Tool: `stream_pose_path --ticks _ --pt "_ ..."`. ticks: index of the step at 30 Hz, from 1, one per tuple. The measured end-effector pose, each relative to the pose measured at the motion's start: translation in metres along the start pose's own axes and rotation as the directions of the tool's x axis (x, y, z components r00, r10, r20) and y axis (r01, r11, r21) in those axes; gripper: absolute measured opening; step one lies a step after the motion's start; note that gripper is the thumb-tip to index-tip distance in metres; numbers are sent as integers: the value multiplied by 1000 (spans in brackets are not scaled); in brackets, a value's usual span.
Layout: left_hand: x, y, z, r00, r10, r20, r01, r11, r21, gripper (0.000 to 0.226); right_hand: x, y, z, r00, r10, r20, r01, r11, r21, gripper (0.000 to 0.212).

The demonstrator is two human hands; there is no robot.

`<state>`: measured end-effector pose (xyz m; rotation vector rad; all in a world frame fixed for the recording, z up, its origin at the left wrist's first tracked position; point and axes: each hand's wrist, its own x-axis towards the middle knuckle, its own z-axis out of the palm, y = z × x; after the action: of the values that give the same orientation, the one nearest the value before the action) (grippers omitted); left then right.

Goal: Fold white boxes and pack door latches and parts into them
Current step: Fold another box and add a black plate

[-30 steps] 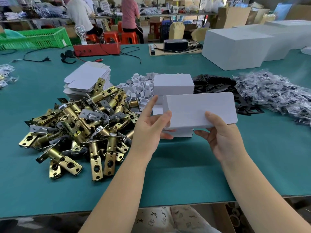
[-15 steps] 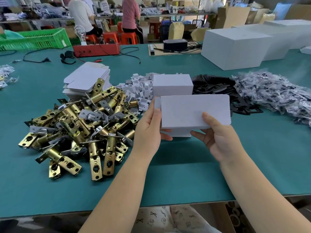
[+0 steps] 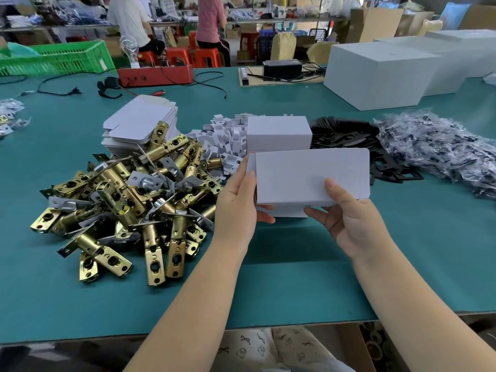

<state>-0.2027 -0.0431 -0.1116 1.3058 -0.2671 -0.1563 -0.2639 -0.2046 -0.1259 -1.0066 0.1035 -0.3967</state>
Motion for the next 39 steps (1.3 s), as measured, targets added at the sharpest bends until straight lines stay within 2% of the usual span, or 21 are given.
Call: stream_pose_path --ticks 3,7,10,13,16,19,22,25,27,30,34,36,37,39 --pt "-1 1 0 999 1 35 -3 999 54 28 -1 1 1 1000 -13 -13 12 998 -58 40" --pt "-1 -1 -1 973 -36 228 30 999 29 64 -1 3 2 999 -22 -35 18 993 -116 42" --pt "-4 1 -2 951 -5 308 -12 998 56 62 -2 4 2 999 -29 -40 24 990 -139 38" --pt "-7 4 -2 933 21 358 -87 982 169 60 -3 2 3 997 -41 -58 33 990 -134 44" --pt "-7 4 -6 918 59 392 -166 955 244 72 -3 1 2 996 -59 -67 50 990 -130 51" --pt "-5 1 -6 924 76 375 -176 955 240 75 -4 2 4 996 -76 -56 67 987 -147 50" --pt "-3 -3 -2 967 55 247 -96 983 159 63 -6 2 7 992 -125 -21 118 972 -202 44" --pt "0 -3 -1 988 -13 153 15 1000 -14 46 -13 5 12 964 -262 48 264 914 -308 23" --pt "2 0 -3 991 -71 116 85 989 -121 29 -19 8 15 918 -385 93 392 848 -356 27" --pt "5 3 -7 980 -185 76 197 960 -198 23 -20 9 15 834 -515 199 550 740 -388 40" --pt "4 4 -10 920 -372 120 381 922 -68 28 -18 7 12 767 -563 308 635 596 -492 65" --pt "2 6 -10 849 -494 190 490 869 70 28 -19 7 11 754 -537 378 654 557 -513 76" --pt "1 7 -8 812 -541 221 516 841 162 30 -20 8 12 760 -517 395 649 563 -512 74" --pt "-1 5 -3 778 -584 232 495 797 347 33 -21 9 14 790 -485 374 611 577 -542 46"
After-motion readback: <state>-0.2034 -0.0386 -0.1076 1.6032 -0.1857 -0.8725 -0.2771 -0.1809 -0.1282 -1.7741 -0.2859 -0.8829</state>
